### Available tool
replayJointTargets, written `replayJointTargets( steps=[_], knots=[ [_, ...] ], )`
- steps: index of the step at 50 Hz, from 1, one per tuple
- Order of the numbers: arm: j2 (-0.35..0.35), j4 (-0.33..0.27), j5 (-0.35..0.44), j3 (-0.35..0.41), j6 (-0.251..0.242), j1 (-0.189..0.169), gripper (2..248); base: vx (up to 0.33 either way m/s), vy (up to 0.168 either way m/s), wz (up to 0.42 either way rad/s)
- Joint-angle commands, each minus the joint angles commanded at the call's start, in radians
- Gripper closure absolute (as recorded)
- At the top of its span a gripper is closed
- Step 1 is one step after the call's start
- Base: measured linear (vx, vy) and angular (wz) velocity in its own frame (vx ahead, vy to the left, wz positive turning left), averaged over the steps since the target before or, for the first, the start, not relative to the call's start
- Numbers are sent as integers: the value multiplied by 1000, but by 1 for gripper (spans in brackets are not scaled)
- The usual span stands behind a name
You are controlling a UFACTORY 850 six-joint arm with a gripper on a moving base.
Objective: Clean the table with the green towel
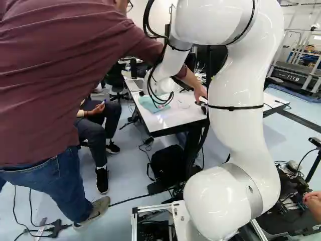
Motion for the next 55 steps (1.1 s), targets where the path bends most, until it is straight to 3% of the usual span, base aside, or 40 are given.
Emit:
replayJointTargets(
  steps=[55],
  knots=[
    [0,0,0,0,0,0,3,0,0,0]
  ],
)
